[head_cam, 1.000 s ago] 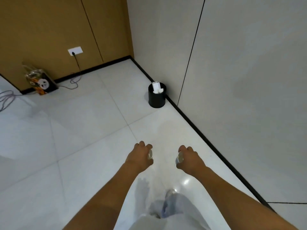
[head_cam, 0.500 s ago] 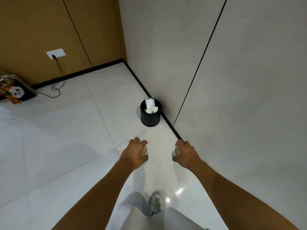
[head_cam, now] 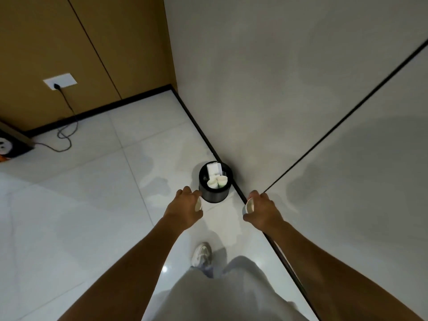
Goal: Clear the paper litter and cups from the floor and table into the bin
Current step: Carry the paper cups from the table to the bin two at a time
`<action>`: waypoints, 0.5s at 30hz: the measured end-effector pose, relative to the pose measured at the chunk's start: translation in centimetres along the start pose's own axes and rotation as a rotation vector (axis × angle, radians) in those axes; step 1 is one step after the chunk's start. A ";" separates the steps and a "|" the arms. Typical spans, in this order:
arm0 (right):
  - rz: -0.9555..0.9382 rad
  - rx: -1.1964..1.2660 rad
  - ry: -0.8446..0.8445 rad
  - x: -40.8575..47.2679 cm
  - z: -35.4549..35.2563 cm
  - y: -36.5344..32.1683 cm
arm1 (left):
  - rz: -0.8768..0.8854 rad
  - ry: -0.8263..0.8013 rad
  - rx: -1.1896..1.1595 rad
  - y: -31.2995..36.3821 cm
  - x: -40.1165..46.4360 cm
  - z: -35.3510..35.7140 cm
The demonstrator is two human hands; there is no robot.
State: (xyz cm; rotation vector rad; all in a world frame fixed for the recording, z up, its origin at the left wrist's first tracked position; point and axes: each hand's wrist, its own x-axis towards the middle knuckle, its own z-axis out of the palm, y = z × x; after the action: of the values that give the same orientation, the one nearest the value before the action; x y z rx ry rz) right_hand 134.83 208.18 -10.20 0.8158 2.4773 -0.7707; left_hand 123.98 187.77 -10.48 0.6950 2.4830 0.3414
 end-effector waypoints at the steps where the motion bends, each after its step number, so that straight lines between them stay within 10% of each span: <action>1: 0.007 0.005 0.001 1.5 -0.9 -0.4 | 0.000 -0.001 0.002 0.0 1.7 -0.8; 15: -0.043 -0.146 -0.176 24.1 -4.7 -1.3 | -0.229 -0.056 -0.176 0.0 21.3 -0.4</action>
State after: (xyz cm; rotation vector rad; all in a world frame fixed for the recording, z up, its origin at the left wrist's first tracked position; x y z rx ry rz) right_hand 115.15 220.05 -19.07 0.6168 2.3679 -0.6379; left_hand 108.33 199.25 -19.29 0.3408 2.4126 0.4401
